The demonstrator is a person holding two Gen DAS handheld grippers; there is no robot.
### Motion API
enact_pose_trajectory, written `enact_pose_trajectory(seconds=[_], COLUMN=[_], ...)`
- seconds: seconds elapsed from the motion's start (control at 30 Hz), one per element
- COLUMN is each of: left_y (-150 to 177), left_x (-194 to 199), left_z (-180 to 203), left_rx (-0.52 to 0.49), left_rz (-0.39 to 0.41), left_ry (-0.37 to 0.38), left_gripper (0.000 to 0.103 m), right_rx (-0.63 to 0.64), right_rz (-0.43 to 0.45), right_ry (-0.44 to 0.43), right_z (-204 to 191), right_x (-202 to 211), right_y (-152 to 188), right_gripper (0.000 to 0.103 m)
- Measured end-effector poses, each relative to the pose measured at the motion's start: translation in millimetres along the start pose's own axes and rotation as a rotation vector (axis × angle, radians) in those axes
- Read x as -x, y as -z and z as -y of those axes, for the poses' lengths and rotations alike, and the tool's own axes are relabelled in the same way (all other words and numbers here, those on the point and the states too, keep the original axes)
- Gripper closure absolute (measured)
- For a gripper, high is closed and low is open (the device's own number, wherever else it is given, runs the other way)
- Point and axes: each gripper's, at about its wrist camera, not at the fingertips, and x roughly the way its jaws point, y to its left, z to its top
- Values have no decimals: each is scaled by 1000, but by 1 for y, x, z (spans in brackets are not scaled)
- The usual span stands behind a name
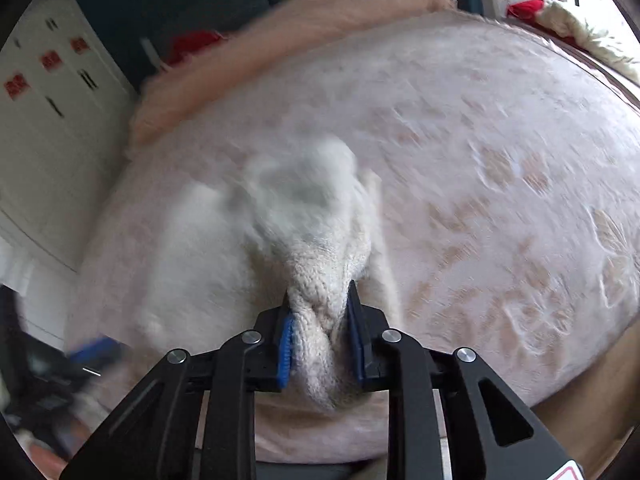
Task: Fold small clothes
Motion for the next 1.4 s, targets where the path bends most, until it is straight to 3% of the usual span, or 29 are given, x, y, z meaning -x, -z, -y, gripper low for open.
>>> enact_pose_trajectory(seconds=[0.03,0.07,0.13,0.27,0.4,0.5,0.57,0.7,0.73,0.8,0.87,0.93,1.2,1.4], left_y=[-1,-1,-3,-11,-27,-36,-37,-38,-39,-41,-45,-48,-52,-26], left_x=[-3,-8,-20,-37,-60,-83,-98,-116,-116,-112,-104,-94,-39,-3], left_z=[-1,-1,-2,-7,-13,-14,-16,-19,-17,-10,-6,0,17,18], left_rx=[5,15,22,81,179,215,248,310,298,267,247,228,151,133], left_rz=[-3,-17,-54,-79,-120,-171,-210,-249,-251,-260,-264,-256,-227,-249], left_ry=[-2,5,25,43,83,95,111,143,146,141,127,124,143,163], left_gripper=[11,11,11,11,9,7,5,5,6,16,28,43,52,52], right_rx=[9,-8,-103,-139,-164,-215,-231,-209,-207,-210,-243,-254,-271,-252], right_rz=[-87,-104,-79,-44,-91,-131,-111,-95,-95,-96,-105,-96,-29,-63], right_ry=[41,25,-69,-87,-86,-144,-162,-148,-149,-182,-214,-217,-262,-263], right_z=[10,14,24,24,28,31,31,24,22,17,17,15,-5,-13], right_x=[-30,-36,-27,-10,-31,-53,-61,-68,-70,-69,-68,-59,5,37], right_y=[10,21,20,7,4,14,18,15,14,13,10,7,10,38], right_gripper=[73,67,63,46,34,25,16,11,13,42,61,67,70,70])
